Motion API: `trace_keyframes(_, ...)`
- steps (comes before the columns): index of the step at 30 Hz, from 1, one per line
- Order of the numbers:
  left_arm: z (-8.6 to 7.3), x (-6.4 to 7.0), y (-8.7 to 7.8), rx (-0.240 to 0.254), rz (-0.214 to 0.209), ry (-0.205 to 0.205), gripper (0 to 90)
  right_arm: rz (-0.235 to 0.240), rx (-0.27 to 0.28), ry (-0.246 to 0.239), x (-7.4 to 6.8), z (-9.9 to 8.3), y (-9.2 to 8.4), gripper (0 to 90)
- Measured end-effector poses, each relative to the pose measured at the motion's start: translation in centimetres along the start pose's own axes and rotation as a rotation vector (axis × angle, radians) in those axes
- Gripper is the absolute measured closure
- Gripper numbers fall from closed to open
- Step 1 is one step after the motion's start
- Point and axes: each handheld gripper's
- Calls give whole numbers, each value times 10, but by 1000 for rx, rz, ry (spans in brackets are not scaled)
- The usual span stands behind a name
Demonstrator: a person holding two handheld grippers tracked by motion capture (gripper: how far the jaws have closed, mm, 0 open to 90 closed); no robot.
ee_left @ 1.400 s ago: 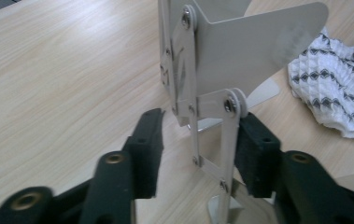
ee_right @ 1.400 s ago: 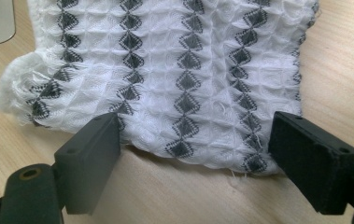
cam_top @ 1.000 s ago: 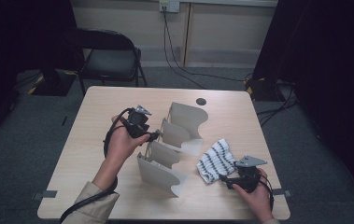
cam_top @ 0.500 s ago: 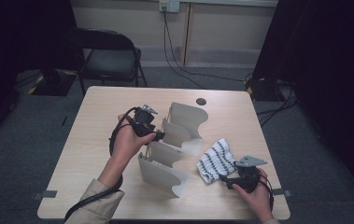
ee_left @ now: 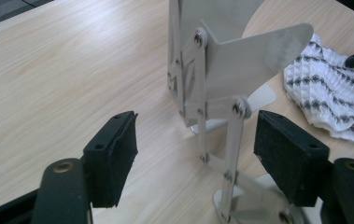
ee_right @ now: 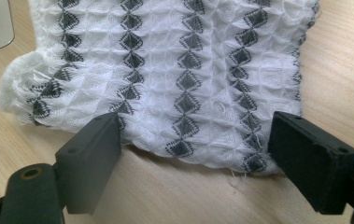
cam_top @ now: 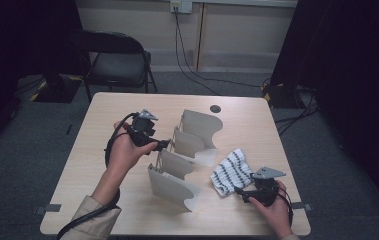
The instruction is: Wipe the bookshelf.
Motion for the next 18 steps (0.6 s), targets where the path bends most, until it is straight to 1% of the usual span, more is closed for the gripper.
trace_keyframes(4, -12, -8, -5, 9, 4, -9, 275, 4, 0, -2, -3, 1, 0, 172)
trace_keyframes(5, -15, -10, -5, 14, 2, -20, 271, 3, 0, -3, -3, 1, 0, 176)
trace_keyframes(6, -18, -13, -6, 14, 7, -20, 260, 3, 2, -2, -4, 1, 0, 179)
trace_keyframes(8, -26, -17, -6, 22, 7, -33, 256, 7, 6, -5, -6, 1, -1, 206)
trace_keyframes(9, -28, -19, -5, 14, 8, -36, 252, 11, 11, -13, -7, 1, -1, 233)
trace_keyframes(10, -32, -21, -4, 15, 16, -39, 244, 18, 14, -16, -8, 1, -2, 252)
trace_keyframes(11, -36, -23, -3, 16, 15, -44, 239, 23, 10, -21, -9, 2, -2, 267)
trace_keyframes(13, -45, -27, 0, 12, 14, -51, 240, 44, -3, -37, -14, 4, -4, 320)
trace_keyframes(14, -48, -28, 1, 13, 14, -56, 240, 64, -7, -50, -16, 6, -5, 328)
trace_keyframes(15, -52, -30, 3, 10, 11, -54, 239, 72, -8, -56, -18, 7, -4, 331)
trace_keyframes(17, -61, -32, 6, 8, 8, -69, 240, 96, -10, -64, -22, 9, -4, 367)
trace_keyframes(18, -66, -33, 8, 6, 7, -67, 241, 104, -9, -69, -23, 10, -4, 379)
Point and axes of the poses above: each handheld gripper's, and its own axes: y roughly forward along the jaws, z roughly out of its top, x roughly to its right, and after that the axes turned 10 degrees about -y, right-handed
